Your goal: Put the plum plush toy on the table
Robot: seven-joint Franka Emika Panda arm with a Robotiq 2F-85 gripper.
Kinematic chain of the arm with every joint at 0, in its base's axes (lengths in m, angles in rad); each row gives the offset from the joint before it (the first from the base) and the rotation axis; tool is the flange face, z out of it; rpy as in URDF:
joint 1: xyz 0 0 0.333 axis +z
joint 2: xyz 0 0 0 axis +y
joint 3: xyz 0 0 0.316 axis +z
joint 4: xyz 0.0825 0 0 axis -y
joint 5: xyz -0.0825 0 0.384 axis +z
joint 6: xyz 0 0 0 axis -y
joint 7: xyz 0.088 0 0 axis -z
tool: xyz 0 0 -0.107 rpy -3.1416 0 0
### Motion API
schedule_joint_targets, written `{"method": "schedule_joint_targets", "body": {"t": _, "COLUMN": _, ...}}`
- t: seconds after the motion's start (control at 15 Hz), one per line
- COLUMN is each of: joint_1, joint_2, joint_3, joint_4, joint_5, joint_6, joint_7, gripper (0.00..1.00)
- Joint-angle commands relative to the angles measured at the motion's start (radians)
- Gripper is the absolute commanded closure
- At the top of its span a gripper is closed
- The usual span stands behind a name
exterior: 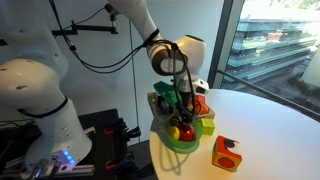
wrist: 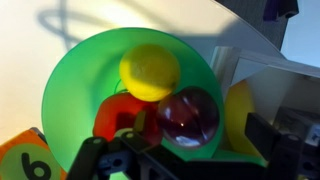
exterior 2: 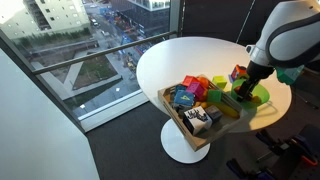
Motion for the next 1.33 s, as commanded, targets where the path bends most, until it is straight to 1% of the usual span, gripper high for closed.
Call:
{"method": "schedule_joint_targets", "body": {"t": 0.0, "joint_1": -0.014, "joint_2": -0.010, "joint_3": -0.005, "joint_4": 0.012, "joint_5": 0.022, "joint_6": -0.037, "joint_7": -0.041, "gripper": 0.00}}
{"method": "schedule_joint_targets", "body": {"t": 0.2, "joint_1": -0.021, "joint_2": -0.007, "joint_3": -0.007, "joint_4": 0.010, "joint_5": 0.045, "joint_6": -0.027, "joint_7": -0.073, "gripper": 0.00}}
{"method": "schedule_joint_targets", "body": {"t": 0.53, "joint_1": -0.030, "joint_2": -0.003, "joint_3": -0.006, "joint_4": 0.011, "joint_5": 0.129, "joint_6": -0.022, "joint_7": -0.153, "gripper": 0.00}}
{"method": "schedule_joint_targets", "body": {"t": 0.73, "joint_1": -0.032, "joint_2": -0.002, "joint_3": -0.008, "joint_4": 0.012, "joint_5": 0.156, "joint_6": -0.022, "joint_7": -0.177, "gripper": 0.00}}
{"method": "schedule_joint_targets", "body": {"t": 1.27, "joint_1": -0.039, "joint_2": -0.013, "joint_3": -0.018, "joint_4": 0.008, "joint_5": 0.157, "joint_6": -0.028, "joint_7": -0.179, "gripper": 0.00}}
